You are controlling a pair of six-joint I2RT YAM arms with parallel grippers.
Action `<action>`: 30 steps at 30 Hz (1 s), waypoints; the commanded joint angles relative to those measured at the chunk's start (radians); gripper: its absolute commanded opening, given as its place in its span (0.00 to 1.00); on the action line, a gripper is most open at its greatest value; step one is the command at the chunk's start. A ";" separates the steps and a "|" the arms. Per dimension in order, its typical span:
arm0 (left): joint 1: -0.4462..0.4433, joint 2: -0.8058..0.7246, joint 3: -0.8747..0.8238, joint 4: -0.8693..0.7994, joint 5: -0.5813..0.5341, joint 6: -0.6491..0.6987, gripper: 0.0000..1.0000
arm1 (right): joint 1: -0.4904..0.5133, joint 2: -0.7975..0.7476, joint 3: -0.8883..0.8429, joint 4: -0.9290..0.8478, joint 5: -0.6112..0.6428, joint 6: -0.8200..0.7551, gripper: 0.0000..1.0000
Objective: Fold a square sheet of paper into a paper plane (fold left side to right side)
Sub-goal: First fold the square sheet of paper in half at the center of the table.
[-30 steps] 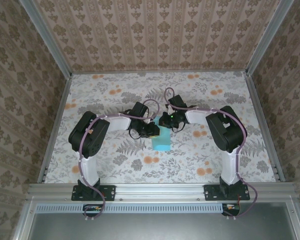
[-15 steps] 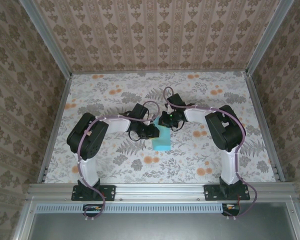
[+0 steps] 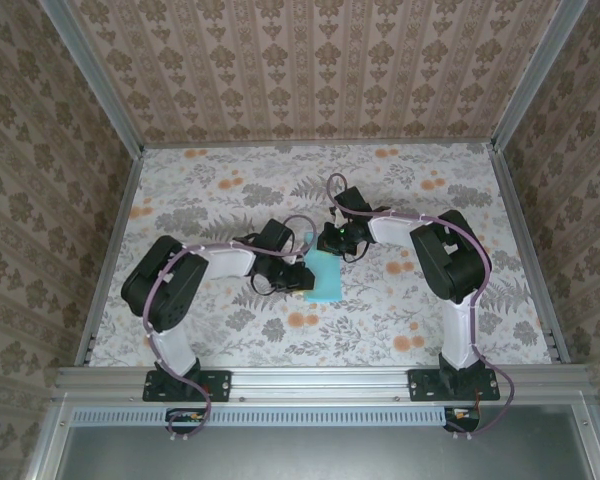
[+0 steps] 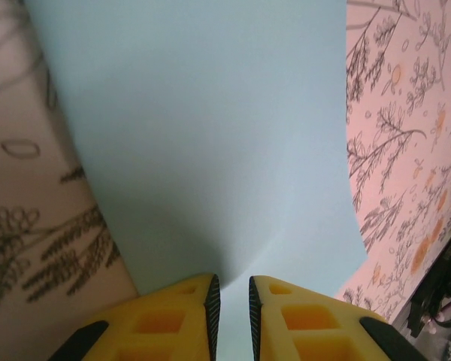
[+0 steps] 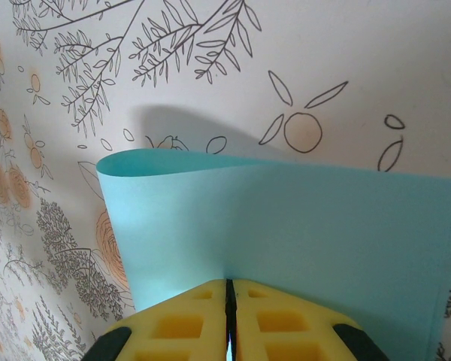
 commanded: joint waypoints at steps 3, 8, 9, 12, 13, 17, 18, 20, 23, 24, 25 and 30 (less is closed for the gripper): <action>-0.032 -0.039 -0.062 -0.100 0.053 0.029 0.22 | -0.024 0.060 -0.008 -0.106 0.082 -0.019 0.11; -0.044 -0.059 -0.093 -0.105 0.053 0.023 0.22 | -0.024 0.064 -0.007 -0.106 0.078 -0.019 0.11; -0.043 -0.064 -0.098 -0.104 0.050 0.021 0.22 | -0.024 0.065 -0.007 -0.106 0.079 -0.020 0.11; -0.044 -0.085 -0.095 -0.113 0.049 0.023 0.25 | -0.023 0.064 -0.005 -0.106 0.077 -0.023 0.11; -0.043 -0.098 -0.083 -0.125 0.051 0.031 0.29 | -0.023 0.065 -0.005 -0.105 0.076 -0.023 0.11; -0.030 -0.161 -0.016 -0.215 0.049 0.092 0.40 | -0.024 0.063 -0.005 -0.109 0.075 -0.029 0.11; -0.021 -0.177 0.002 -0.233 0.047 0.104 0.41 | -0.024 0.062 -0.006 -0.110 0.077 -0.029 0.11; 0.002 -0.196 0.030 -0.248 0.050 0.118 0.43 | -0.024 0.061 -0.005 -0.112 0.077 -0.029 0.11; 0.046 -0.176 0.069 -0.245 0.053 0.132 0.42 | -0.024 0.059 -0.005 -0.112 0.075 -0.031 0.11; 0.057 -0.160 0.085 -0.237 0.053 0.136 0.41 | -0.023 0.059 -0.005 -0.110 0.074 -0.031 0.11; 0.064 -0.140 0.102 -0.226 0.057 0.140 0.40 | -0.024 0.058 -0.005 -0.109 0.074 -0.031 0.11; 0.066 -0.011 0.201 -0.187 0.078 0.153 0.35 | -0.022 0.057 -0.005 -0.106 0.068 -0.031 0.11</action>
